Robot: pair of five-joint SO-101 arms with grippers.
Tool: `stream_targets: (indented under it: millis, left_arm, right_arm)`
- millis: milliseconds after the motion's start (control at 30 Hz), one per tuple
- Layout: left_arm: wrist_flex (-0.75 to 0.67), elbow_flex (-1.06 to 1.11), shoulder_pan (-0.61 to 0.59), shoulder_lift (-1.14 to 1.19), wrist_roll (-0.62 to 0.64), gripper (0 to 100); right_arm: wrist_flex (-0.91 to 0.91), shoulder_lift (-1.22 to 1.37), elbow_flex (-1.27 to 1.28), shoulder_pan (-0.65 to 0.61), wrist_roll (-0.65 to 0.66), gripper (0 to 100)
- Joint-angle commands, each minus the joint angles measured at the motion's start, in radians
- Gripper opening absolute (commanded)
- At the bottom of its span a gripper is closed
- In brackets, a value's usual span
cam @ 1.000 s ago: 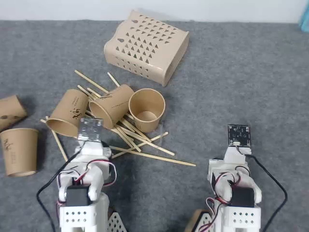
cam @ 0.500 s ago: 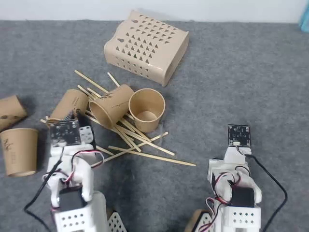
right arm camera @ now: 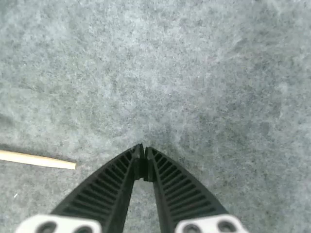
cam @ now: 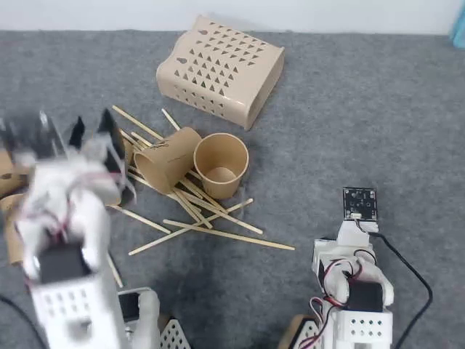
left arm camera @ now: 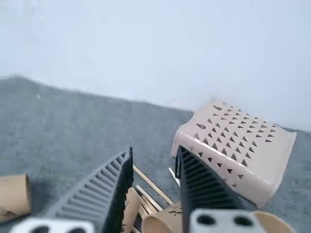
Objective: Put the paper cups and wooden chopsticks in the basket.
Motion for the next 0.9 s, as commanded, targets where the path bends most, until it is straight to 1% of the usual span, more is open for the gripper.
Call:
stream_targets:
  millis: [0, 167, 233, 333, 433, 600, 800, 867]
  left_arm:
    - [0.078, -0.343, 0.009, 0.304, 0.028, 14]
    - [0.235, -0.687, 0.038, 0.666, 0.026, 14]
    - [0.293, -0.811, 0.068, 0.809, 0.026, 15]
    - [0.361, -0.989, 0.091, 1.010, 0.025, 15]
    - [0.384, -1.161, 0.117, 1.188, 0.025, 15]
    - [0.394, -1.438, 0.127, 1.438, 0.021, 15]
    - [0.388, -1.764, 0.127, 1.735, 0.021, 15]
    - [0.364, -1.874, 0.127, 1.843, 0.021, 15]
  right_arm:
    - [0.004, -0.015, 0.021, -0.002, 0.025, 0.8]
    - [0.004, -0.015, 0.021, -0.002, 0.025, 0.8]
    - [0.004, -0.015, 0.021, -0.002, 0.025, 0.8]
    - [0.004, -0.015, 0.021, -0.002, 0.025, 0.8]
    - [0.004, -0.015, 0.021, -0.002, 0.025, 0.8]
    - [0.004, -0.015, 0.021, -0.002, 0.025, 0.8]
    - [0.004, -0.015, 0.021, -0.002, 0.025, 0.8]
    - [0.004, -0.015, 0.021, -0.002, 0.025, 0.8]
